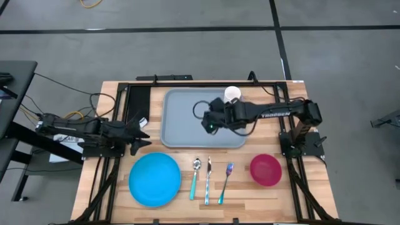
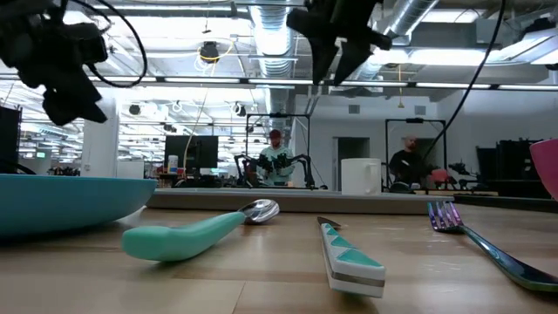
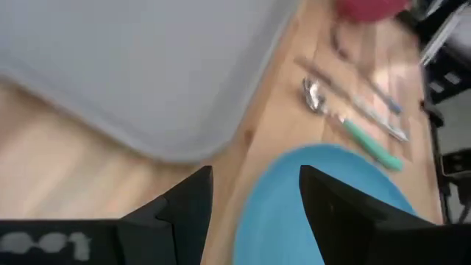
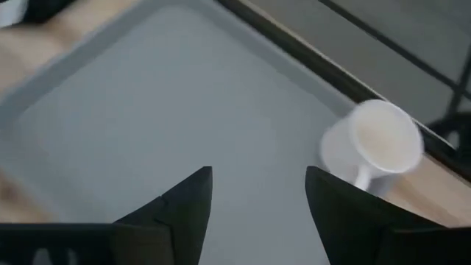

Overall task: Set up tray
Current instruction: Put the blue plate on the gray serving tray below the white cup

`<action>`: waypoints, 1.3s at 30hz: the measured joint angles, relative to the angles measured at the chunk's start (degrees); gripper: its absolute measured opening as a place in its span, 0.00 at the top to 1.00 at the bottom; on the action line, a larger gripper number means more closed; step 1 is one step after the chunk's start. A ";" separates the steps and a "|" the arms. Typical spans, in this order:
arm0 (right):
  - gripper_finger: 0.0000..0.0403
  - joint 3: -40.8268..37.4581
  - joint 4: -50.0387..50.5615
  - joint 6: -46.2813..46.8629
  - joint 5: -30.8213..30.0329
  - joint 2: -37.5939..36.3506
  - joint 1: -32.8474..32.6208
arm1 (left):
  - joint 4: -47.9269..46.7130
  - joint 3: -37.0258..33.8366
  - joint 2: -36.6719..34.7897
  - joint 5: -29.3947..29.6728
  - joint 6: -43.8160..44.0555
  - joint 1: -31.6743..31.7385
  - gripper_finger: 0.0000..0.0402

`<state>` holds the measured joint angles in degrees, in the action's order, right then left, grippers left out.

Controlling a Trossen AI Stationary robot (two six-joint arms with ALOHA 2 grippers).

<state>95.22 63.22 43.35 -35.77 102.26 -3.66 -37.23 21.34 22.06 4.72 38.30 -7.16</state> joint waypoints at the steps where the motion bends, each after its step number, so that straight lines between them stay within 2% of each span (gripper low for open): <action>1: 0.49 0.00 -1.14 -1.88 0.73 0.00 -0.93 | -1.83 0.49 1.73 -1.09 1.19 0.02 0.52; 5: 0.51 0.05 -4.79 -10.24 6.51 0.00 -4.09 | -5.22 2.42 10.22 -5.82 1.42 0.02 0.52; 11: 0.53 -0.74 -3.38 -13.02 13.13 0.00 -7.58 | -7.79 4.08 21.61 -9.70 0.38 -1.18 0.52; 19: 0.56 -7.79 -3.73 -12.64 14.91 -3.89 -11.39 | -11.99 7.85 29.09 -6.17 2.63 -6.17 0.52; 27: 0.56 -15.14 -7.88 -10.68 14.71 -10.88 -12.50 | -10.99 8.17 34.81 -10.29 6.69 -11.03 0.52; 30: 0.57 -17.22 -10.53 -10.38 14.52 -13.34 -12.46 | -11.19 8.17 37.25 -7.00 8.72 -12.76 0.52; 33: 0.57 -17.73 -10.67 -10.38 14.48 -14.56 -12.42 | -11.58 8.15 39.33 -3.83 9.89 -13.61 0.52; 39: 0.58 -17.75 -10.04 -10.47 13.21 -15.86 -12.33 | -10.50 8.15 43.43 -5.09 9.85 -13.82 0.52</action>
<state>77.47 53.18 32.88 -22.56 86.40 -15.99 -47.73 29.50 65.49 -0.37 48.14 -20.97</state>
